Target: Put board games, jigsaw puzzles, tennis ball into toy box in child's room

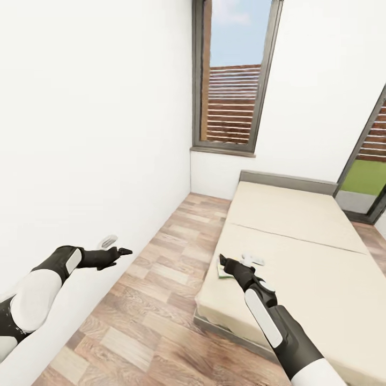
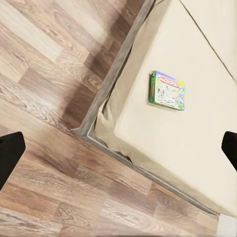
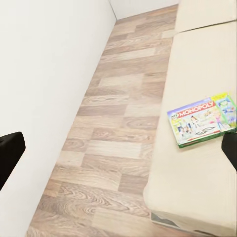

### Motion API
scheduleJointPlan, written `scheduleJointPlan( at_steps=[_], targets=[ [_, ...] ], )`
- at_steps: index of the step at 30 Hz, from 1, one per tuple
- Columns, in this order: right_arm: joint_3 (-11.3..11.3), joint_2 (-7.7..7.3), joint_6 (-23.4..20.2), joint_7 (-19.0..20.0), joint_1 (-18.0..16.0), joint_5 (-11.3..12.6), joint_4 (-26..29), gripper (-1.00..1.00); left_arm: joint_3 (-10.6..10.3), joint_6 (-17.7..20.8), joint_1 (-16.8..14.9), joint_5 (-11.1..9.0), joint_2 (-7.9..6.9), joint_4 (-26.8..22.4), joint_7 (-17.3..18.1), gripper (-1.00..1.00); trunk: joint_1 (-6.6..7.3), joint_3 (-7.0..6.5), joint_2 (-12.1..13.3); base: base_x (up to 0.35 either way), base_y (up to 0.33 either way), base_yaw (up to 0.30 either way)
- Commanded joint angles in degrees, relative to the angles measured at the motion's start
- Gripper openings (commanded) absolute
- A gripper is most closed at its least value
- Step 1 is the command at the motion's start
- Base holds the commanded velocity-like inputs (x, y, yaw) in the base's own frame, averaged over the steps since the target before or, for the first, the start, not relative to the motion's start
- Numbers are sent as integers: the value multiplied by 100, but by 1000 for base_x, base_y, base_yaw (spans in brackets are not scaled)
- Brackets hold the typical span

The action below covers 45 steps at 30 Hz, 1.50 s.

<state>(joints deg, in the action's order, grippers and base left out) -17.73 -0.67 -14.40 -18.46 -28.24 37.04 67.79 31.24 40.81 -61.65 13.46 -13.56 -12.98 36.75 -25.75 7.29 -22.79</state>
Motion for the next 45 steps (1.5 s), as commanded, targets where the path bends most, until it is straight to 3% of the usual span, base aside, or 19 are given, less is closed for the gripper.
scheduleJointPlan(
  at_steps=[1,45],
  targets=[
    [-20,-8,-15,-48,-7,42,4,100,49,33,-5,60,2,-7,38,100,-4,13,-13,0,109,-278],
    [-26,-3,-7,-35,-6,18,-65,100,45,32,-5,60,3,-5,34,100,-4,13,-13,0,21,-280]
  ],
)
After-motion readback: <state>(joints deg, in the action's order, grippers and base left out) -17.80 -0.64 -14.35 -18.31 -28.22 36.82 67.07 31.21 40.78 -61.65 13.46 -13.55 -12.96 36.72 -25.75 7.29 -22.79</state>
